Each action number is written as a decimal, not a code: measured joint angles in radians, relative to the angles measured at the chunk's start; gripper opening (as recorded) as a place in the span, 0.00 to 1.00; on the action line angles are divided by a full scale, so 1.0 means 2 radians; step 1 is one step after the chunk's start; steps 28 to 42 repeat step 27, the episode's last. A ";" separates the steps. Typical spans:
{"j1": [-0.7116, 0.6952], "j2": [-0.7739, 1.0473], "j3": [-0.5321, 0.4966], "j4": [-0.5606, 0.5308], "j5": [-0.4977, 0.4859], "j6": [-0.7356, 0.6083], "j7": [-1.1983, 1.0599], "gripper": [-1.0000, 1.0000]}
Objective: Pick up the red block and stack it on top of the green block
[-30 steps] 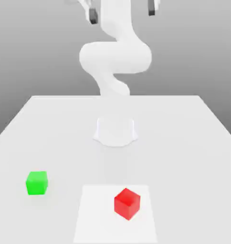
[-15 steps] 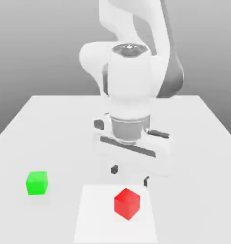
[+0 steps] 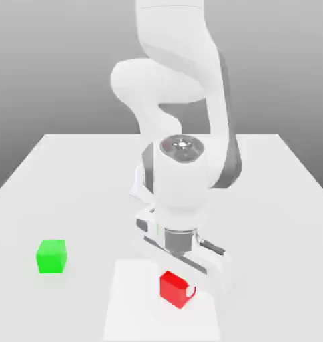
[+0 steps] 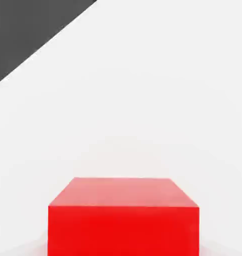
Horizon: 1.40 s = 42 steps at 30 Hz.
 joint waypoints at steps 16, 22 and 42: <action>-0.225 -0.155 -0.126 -0.036 0.009 -0.118 -0.310 0.00; -0.231 -0.083 -0.130 -0.034 0.052 -0.050 -0.362 0.00; -0.236 -0.054 -0.122 -0.033 0.069 -0.022 -0.374 1.00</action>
